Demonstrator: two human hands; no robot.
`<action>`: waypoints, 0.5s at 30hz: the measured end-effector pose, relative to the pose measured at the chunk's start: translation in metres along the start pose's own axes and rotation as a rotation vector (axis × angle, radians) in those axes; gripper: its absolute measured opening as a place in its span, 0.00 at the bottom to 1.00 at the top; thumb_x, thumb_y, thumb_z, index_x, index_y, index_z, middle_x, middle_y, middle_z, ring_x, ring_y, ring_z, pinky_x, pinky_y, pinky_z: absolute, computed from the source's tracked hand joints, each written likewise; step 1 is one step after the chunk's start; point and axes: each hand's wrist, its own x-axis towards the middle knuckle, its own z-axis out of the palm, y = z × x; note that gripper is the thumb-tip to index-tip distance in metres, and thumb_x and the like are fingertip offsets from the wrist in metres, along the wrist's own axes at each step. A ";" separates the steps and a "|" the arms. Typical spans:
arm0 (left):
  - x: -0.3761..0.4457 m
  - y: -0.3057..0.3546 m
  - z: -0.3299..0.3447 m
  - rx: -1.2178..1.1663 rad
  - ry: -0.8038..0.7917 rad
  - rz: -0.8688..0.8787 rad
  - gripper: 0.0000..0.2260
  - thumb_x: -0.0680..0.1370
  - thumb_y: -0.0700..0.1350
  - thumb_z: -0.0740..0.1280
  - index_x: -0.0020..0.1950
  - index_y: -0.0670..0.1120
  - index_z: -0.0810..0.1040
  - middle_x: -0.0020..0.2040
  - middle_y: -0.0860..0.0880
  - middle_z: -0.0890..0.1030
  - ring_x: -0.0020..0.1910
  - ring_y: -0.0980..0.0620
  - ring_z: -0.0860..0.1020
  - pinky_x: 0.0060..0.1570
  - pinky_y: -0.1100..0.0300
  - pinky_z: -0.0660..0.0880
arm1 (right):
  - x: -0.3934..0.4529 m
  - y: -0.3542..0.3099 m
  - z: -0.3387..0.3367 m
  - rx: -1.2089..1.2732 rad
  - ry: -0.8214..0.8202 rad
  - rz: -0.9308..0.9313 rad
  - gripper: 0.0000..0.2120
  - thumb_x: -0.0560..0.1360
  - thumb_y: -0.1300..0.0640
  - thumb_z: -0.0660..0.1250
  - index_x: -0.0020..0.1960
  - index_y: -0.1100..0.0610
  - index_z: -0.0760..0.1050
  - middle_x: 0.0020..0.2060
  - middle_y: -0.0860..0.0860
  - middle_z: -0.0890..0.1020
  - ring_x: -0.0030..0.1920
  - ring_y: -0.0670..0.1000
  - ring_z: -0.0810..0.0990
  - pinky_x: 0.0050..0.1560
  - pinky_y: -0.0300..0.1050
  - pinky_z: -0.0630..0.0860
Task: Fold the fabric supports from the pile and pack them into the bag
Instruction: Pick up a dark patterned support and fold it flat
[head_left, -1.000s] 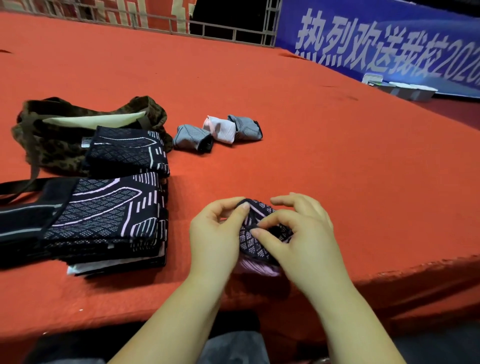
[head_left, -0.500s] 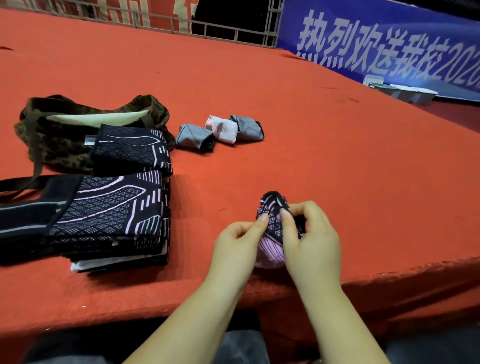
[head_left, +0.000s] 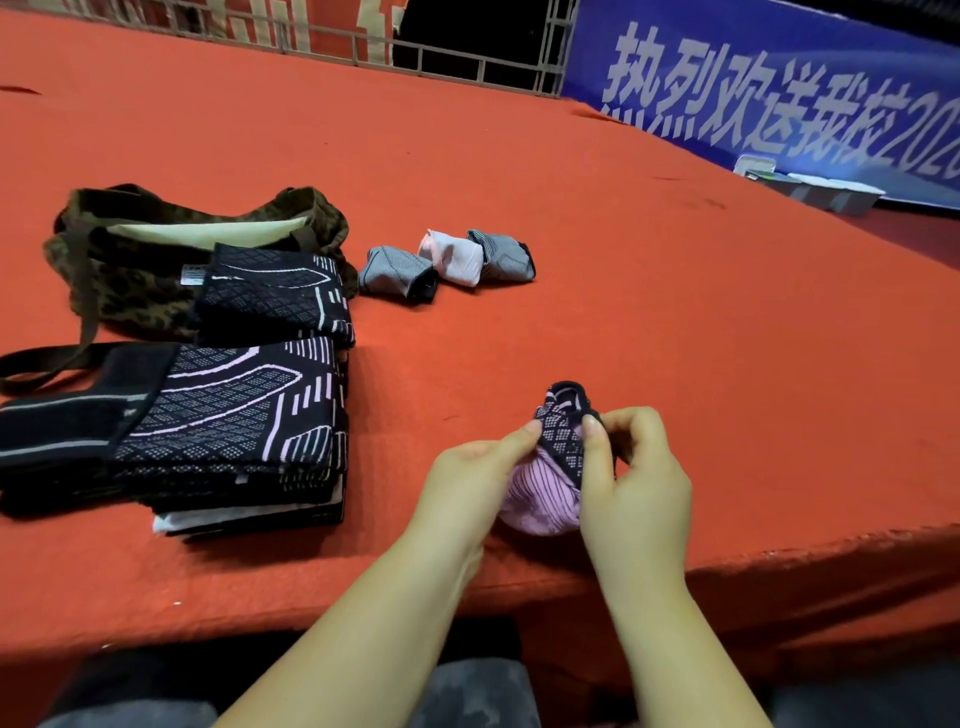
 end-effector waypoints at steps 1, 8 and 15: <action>-0.002 0.001 0.001 0.010 -0.020 -0.006 0.11 0.74 0.47 0.71 0.44 0.39 0.83 0.39 0.44 0.85 0.35 0.51 0.82 0.37 0.63 0.77 | -0.001 0.000 0.000 0.006 0.004 -0.009 0.05 0.76 0.54 0.65 0.42 0.50 0.70 0.37 0.46 0.79 0.39 0.51 0.77 0.40 0.46 0.70; 0.001 0.001 0.004 -0.093 0.012 -0.038 0.08 0.75 0.41 0.69 0.46 0.36 0.81 0.40 0.40 0.84 0.36 0.47 0.81 0.36 0.59 0.77 | -0.004 0.001 0.002 0.027 0.012 -0.074 0.03 0.75 0.52 0.62 0.43 0.46 0.68 0.38 0.42 0.78 0.38 0.44 0.74 0.38 0.38 0.65; 0.017 -0.008 -0.004 -0.250 0.114 -0.164 0.08 0.80 0.38 0.60 0.45 0.42 0.77 0.40 0.49 0.80 0.42 0.51 0.78 0.55 0.53 0.73 | 0.015 0.014 -0.007 0.140 0.099 0.162 0.06 0.78 0.60 0.63 0.42 0.56 0.69 0.34 0.46 0.76 0.36 0.41 0.76 0.44 0.39 0.72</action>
